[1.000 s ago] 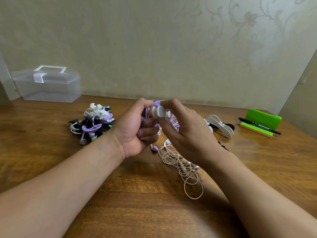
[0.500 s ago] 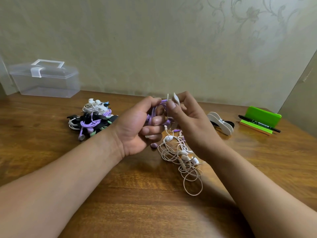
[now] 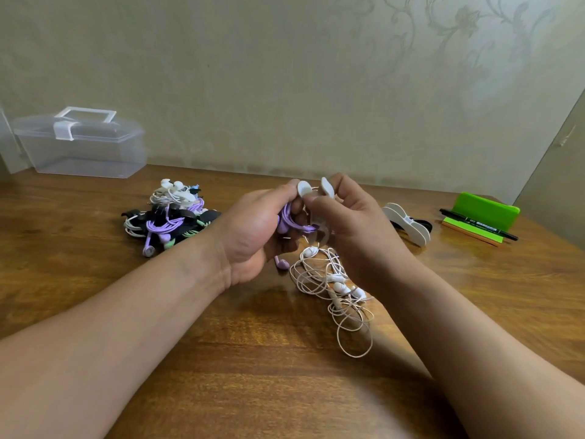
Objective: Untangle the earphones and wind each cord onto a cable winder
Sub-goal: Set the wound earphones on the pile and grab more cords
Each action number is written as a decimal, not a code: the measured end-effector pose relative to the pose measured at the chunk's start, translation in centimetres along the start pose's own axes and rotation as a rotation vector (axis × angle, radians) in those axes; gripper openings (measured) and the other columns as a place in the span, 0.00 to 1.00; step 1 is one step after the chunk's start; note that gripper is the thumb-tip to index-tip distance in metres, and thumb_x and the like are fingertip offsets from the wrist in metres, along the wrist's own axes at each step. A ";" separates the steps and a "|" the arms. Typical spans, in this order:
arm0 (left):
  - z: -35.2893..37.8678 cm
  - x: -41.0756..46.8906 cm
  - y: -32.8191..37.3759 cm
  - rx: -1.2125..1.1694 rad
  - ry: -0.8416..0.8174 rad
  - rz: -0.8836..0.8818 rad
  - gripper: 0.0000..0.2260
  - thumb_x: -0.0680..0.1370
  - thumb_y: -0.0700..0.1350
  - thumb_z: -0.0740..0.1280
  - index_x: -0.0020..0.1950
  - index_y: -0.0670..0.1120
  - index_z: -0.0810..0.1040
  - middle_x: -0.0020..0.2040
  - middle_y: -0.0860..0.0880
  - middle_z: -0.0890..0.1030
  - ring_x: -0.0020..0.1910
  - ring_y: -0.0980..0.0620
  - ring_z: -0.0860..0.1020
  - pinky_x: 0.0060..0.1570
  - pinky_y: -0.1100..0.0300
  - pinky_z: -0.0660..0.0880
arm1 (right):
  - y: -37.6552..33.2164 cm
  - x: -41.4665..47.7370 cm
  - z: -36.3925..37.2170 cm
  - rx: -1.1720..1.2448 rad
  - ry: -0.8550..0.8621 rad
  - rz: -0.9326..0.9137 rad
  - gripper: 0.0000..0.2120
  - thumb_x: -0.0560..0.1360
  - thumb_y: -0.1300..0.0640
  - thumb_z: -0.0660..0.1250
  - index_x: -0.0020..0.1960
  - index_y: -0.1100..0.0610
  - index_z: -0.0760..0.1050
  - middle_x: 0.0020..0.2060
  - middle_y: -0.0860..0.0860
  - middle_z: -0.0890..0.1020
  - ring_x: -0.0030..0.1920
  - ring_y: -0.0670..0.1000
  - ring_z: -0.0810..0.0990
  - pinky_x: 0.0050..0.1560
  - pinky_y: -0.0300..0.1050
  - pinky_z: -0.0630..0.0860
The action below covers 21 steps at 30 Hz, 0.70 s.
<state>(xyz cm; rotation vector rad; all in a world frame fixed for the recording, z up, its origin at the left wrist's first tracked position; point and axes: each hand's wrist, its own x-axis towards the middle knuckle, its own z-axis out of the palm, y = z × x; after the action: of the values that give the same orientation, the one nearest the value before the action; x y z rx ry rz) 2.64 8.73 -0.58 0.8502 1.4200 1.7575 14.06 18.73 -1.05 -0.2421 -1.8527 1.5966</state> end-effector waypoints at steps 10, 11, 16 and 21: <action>0.0 -0.1 -0.3 0.010 -0.050 -0.021 0.19 0.83 0.56 0.64 0.40 0.44 0.73 0.31 0.45 0.67 0.30 0.47 0.70 0.32 0.56 0.68 | 0.0 0.3 -0.7 -0.044 -0.043 -0.009 0.06 0.71 0.62 0.69 0.43 0.62 0.73 0.40 0.64 0.79 0.39 0.58 0.77 0.41 0.57 0.72; -0.1 0.0 -0.4 0.001 -0.043 -0.036 0.19 0.83 0.56 0.65 0.40 0.43 0.74 0.30 0.45 0.67 0.30 0.47 0.70 0.32 0.56 0.68 | 0.1 0.3 -0.8 -0.125 -0.055 -0.027 0.11 0.71 0.61 0.70 0.46 0.66 0.71 0.40 0.67 0.78 0.39 0.57 0.77 0.41 0.57 0.73; -0.8 0.5 -0.1 -0.059 -0.065 -0.052 0.10 0.82 0.49 0.66 0.52 0.43 0.80 0.36 0.45 0.76 0.35 0.48 0.74 0.36 0.55 0.69 | -0.2 -0.2 -0.6 -0.251 -0.032 -0.064 0.16 0.80 0.54 0.71 0.50 0.67 0.70 0.43 0.68 0.78 0.41 0.55 0.78 0.44 0.55 0.74; -1.1 0.4 0.1 -0.039 -0.083 0.002 0.09 0.84 0.45 0.64 0.53 0.42 0.80 0.37 0.44 0.79 0.36 0.47 0.77 0.37 0.53 0.71 | 0.0 -0.1 -0.1 -0.256 0.030 0.007 0.24 0.77 0.42 0.71 0.54 0.65 0.74 0.49 0.68 0.81 0.50 0.70 0.83 0.51 0.74 0.79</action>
<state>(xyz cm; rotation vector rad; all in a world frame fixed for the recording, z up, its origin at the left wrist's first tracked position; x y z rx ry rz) 1.48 8.45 -0.67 0.8941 1.3275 1.7257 14.18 18.83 -1.09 -0.3830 -2.0330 1.3502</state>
